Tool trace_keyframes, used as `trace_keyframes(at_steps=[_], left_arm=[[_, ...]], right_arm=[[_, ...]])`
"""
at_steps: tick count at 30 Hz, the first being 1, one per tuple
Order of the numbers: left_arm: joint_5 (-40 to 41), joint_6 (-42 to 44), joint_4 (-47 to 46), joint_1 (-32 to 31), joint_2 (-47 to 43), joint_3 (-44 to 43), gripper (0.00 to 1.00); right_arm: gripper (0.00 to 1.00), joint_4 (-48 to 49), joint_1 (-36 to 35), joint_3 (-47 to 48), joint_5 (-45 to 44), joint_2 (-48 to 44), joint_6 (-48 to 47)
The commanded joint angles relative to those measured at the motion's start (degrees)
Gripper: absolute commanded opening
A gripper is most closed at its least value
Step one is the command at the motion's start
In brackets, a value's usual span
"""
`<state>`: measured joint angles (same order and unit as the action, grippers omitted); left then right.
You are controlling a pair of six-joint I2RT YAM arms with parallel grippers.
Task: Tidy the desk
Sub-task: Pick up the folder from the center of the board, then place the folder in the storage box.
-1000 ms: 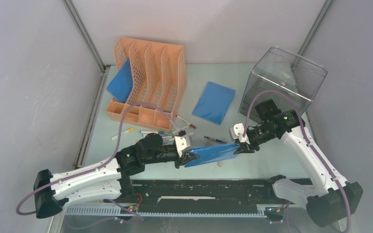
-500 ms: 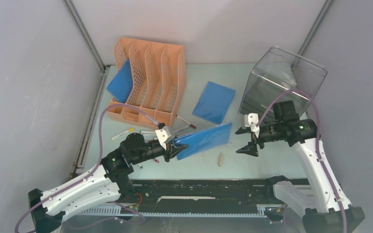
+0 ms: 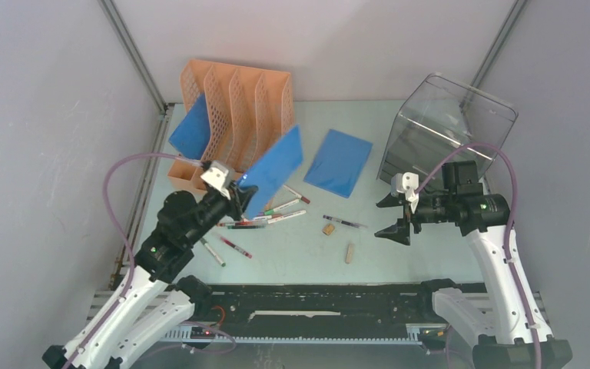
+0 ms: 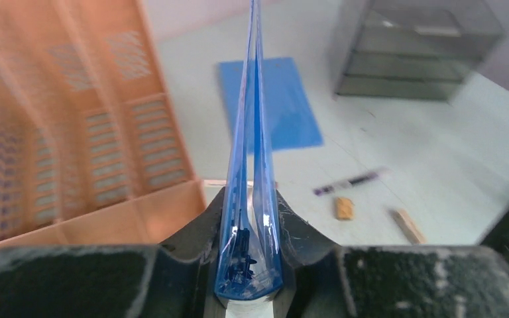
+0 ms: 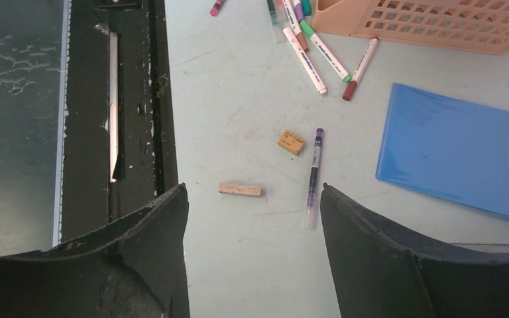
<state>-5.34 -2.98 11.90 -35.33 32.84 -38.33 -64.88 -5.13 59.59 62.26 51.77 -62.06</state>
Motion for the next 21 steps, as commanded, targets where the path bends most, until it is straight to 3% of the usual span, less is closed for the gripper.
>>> trace_keyframes(at_steps=[1, 10, 21], left_arm=[[2.3, 0.1, -0.8, 7.7, 0.9, -5.5, 0.00], [-2.3, 1.2, -0.6, 23.3, 4.0, -10.8, 0.00], [-4.7, 1.3, -6.2, 35.0, 9.7, -11.4, 0.00]], right_arm=[[0.80, 2.1, 0.4, -0.7, 0.9, -0.8, 1.7], [0.80, 4.2, -0.6, -1.4, -0.9, -1.2, 3.1], [0.80, 5.3, -4.1, -1.7, -3.5, 0.5, 3.8]])
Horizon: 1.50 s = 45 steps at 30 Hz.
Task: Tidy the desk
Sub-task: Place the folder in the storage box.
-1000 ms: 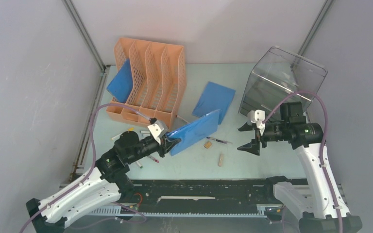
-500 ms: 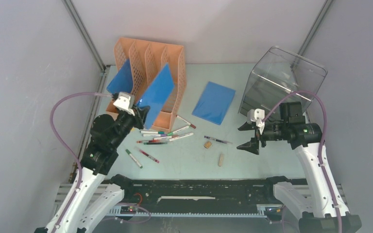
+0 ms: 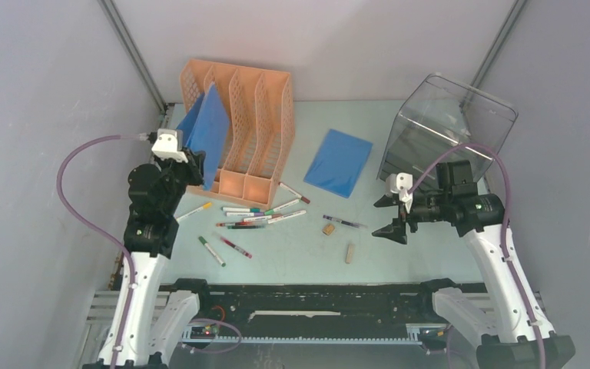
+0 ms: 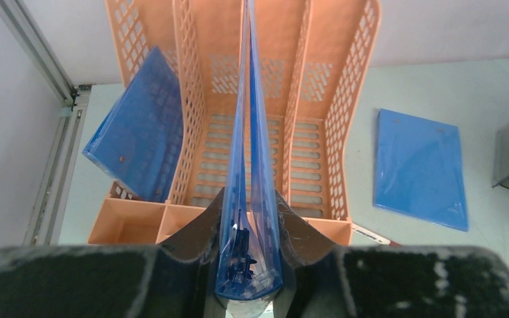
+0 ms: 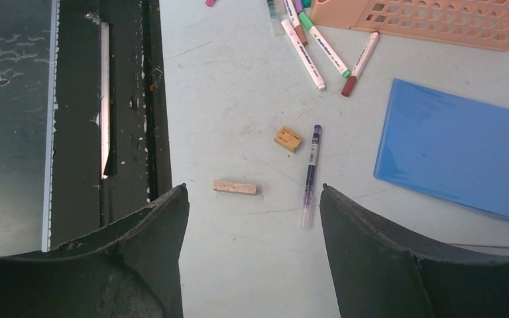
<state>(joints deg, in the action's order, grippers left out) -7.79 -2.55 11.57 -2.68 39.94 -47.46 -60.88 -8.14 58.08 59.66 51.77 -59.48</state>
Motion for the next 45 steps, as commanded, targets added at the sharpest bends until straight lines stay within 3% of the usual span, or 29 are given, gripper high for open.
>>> trace_keyframes(at_steps=[1, 14, 26, 45], left_arm=[[-2.4, 0.8, -6.9, 2.5, 3.7, -2.3, 0.00], [-2.2, 5.1, -16.5, 5.0, 17.7, -5.0, 0.00], [-11.0, 10.9, -23.6, 6.0, 28.7, -7.1, 0.00], [-15.0, 9.1, -36.1, 7.9, 40.9, -4.0, 0.00]], right_arm=[[0.79, 1.3, -1.3, -0.2, -1.1, 0.6, 1.2], [0.80, 1.8, -1.7, -0.7, -1.0, 1.2, 1.5], [0.79, 1.7, -1.6, -0.8, -1.2, 2.0, 1.0], [0.79, 2.3, -1.6, -1.4, -1.7, 3.1, 0.5]])
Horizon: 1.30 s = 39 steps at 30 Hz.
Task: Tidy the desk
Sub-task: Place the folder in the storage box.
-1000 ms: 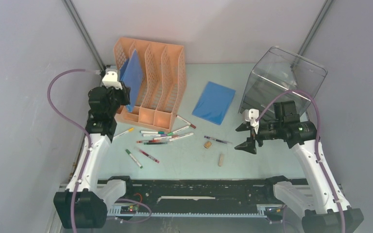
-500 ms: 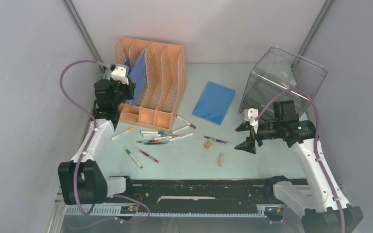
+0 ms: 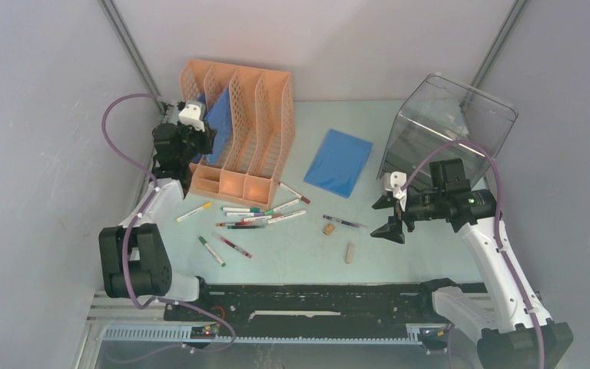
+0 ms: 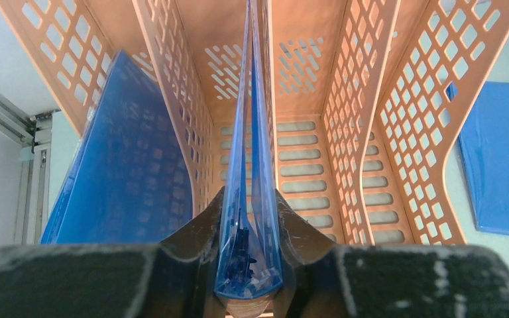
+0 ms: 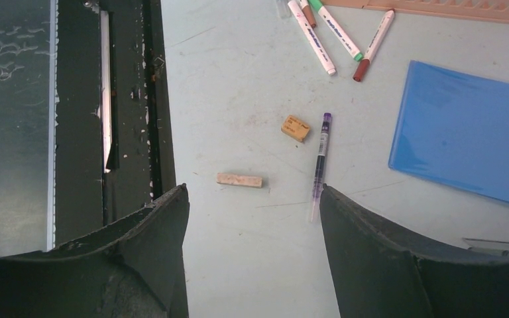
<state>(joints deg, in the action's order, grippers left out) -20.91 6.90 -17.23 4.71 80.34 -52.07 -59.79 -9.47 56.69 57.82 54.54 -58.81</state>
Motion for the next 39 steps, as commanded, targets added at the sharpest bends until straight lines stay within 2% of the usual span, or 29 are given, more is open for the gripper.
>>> trace_keyframes(at_steps=[1, 9, 15, 19, 29, 39], left_arm=[[-1.8, -0.3, -7.8, 0.6, 0.8, 1.0, 0.00], [-1.9, -0.8, -10.2, 0.9, 2.4, 4.2, 0.02], [-0.9, -1.5, -10.9, 0.8, 2.9, 5.6, 0.10], [-0.4, -1.7, -11.4, 0.8, 2.8, 6.1, 0.10], [0.0, -3.2, -16.0, 0.9, 3.4, 4.7, 0.04], [-0.5, -5.3, -21.2, 0.9, 6.2, 5.7, 0.03]], right_arm=[[0.79, 1.2, -0.3, 0.0, 0.0, 0.3, -0.1], [0.79, 1.2, -0.4, 0.0, -0.1, 0.7, -0.2], [0.79, 1.1, -0.5, 0.0, 0.0, 0.5, -0.2], [0.79, 1.0, -0.5, 0.0, 0.1, 0.3, -0.4], [0.79, 0.9, -0.6, -0.1, 0.1, 0.2, -0.5], [0.79, 0.7, -0.5, 0.0, 0.0, 0.5, -0.8]])
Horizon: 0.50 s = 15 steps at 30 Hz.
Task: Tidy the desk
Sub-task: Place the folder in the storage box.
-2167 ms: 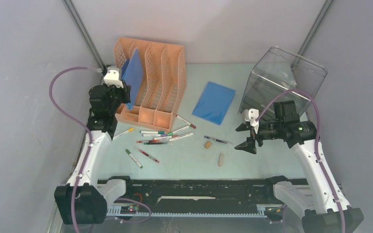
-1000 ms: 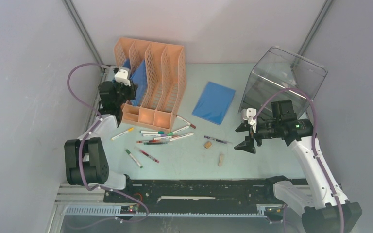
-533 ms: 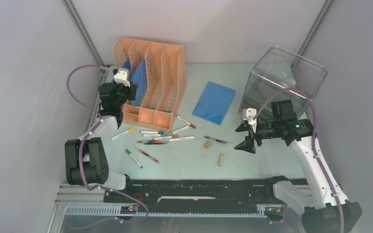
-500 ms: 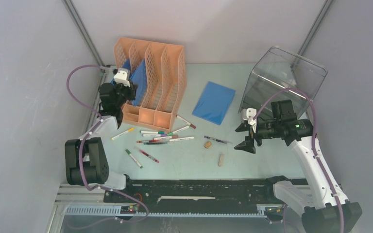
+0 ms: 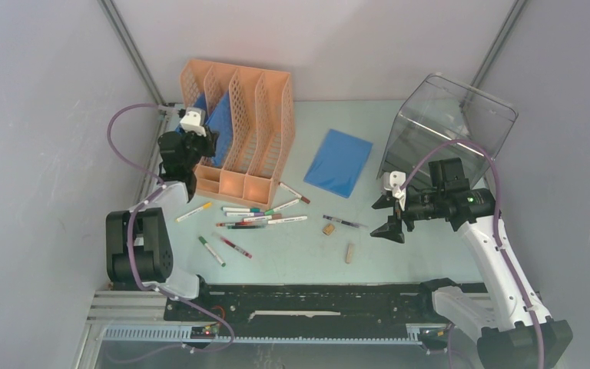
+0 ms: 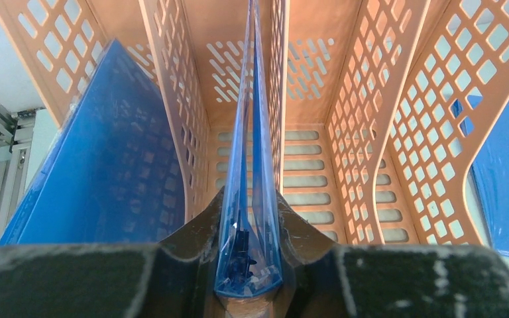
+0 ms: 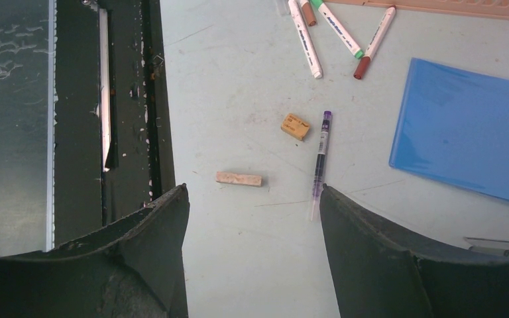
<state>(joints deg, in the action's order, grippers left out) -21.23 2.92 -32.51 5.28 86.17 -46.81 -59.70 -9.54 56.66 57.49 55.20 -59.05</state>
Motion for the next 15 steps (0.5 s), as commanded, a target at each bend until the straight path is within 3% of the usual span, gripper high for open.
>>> trace_keyframes(at_steps=[1, 15], left_arm=[[-0.1, -1.6, -6.0, 0.4, 0.5, 0.5, 0.03], [2.5, -3.7, -6.0, 0.5, -1.2, 3.1, 0.33]], right_arm=[[0.79, 0.7, -0.5, 0.0, 0.4, -0.2, -0.6], [0.79, 0.6, -0.5, 0.0, 0.4, -0.2, -0.7]])
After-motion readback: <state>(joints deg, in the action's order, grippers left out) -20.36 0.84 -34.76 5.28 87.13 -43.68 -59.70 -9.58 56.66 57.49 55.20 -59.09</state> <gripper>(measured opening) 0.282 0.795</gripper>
